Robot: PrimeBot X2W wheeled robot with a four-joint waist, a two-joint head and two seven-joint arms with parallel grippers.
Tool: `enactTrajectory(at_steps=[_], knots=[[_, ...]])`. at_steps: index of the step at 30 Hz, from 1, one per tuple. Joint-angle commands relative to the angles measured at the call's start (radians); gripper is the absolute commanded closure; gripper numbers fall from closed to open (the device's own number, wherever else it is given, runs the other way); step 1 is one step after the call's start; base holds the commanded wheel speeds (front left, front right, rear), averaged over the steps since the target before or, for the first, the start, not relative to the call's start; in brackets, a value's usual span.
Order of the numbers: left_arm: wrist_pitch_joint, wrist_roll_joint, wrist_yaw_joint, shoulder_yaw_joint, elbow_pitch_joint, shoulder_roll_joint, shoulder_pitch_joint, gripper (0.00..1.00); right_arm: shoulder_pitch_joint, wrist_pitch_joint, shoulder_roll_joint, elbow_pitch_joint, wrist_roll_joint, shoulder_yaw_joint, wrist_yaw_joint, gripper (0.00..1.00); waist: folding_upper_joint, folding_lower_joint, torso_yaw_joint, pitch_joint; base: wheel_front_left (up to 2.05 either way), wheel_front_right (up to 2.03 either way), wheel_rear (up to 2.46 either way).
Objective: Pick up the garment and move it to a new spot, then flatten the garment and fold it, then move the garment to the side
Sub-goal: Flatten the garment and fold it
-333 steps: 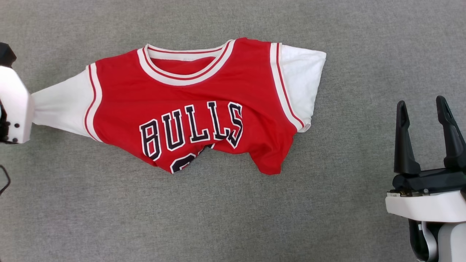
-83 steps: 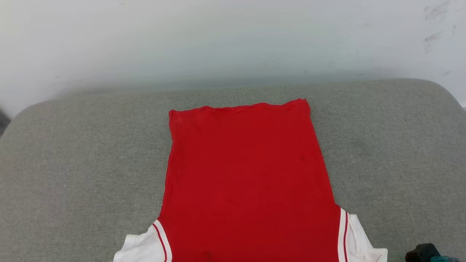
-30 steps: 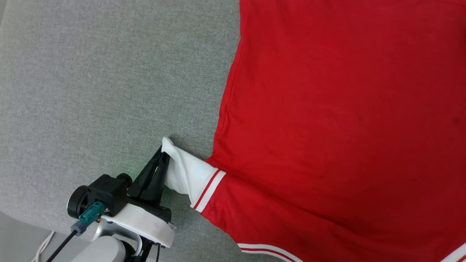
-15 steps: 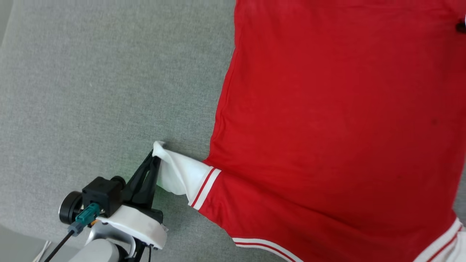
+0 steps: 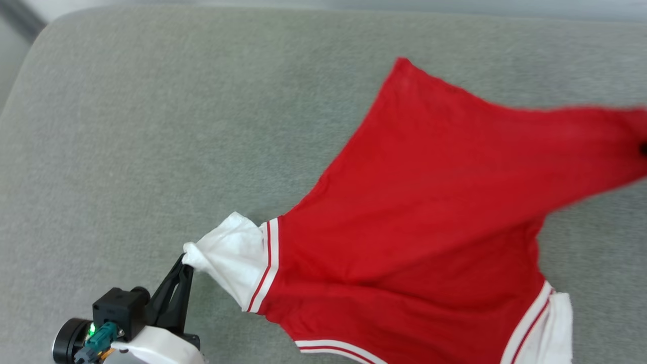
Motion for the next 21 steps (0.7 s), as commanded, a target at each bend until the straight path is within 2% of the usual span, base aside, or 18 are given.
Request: enactTrajectory(at_steps=[1, 6, 10, 14, 20, 21], knots=[[0.0, -0.005, 0.009, 0.005, -0.005, 0.007, 0.019, 1.0, 0.054, -0.008, -0.03, -0.022, 0.014, 0.002, 0.0, 1.0, 0.0, 0.0001, -0.055, -0.053, 0.0, 0.0, 0.0], [0.002, -0.015, 0.026, 0.014, -0.025, 0.026, 0.057, 1.0, 0.298, -0.049, -0.153, -0.103, 0.091, -0.025, 0.0, 1.0, 0.0, 0.0001, -0.091, -0.081, 0.0, 0.0, 0.0], [0.0, -0.021, 0.033, 0.019, -0.035, 0.034, 0.072, 1.0, 0.528, -0.12, -0.182, -0.103, 0.147, -0.064, 0.0, 1.0, 0.0, 0.0001, -0.11, -0.087, 0.0, 0.0, 0.0], [0.0, -0.021, 0.032, 0.019, -0.041, 0.038, 0.073, 1.0, 0.725, -0.194, -0.137, -0.072, 0.158, -0.102, 0.0, 1.0, 0.0, 0.0001, -0.115, -0.082, 0.0, 0.0, 0.0], [0.004, -0.018, 0.029, 0.014, -0.04, 0.036, 0.06, 1.0, 0.851, -0.298, 0.015, 0.008, 0.068, -0.176, -0.001, 1.0, 0.0, 0.0001, -0.111, -0.071, 0.0, 0.0, 0.0], [0.005, -0.018, 0.028, 0.014, -0.039, 0.037, 0.059, 1.0, 0.853, -0.3, 0.037, 0.025, 0.057, -0.2, -0.001, 0.68, 0.0, 0.0001, -0.112, -0.071, 0.0, 0.0, 0.0]])
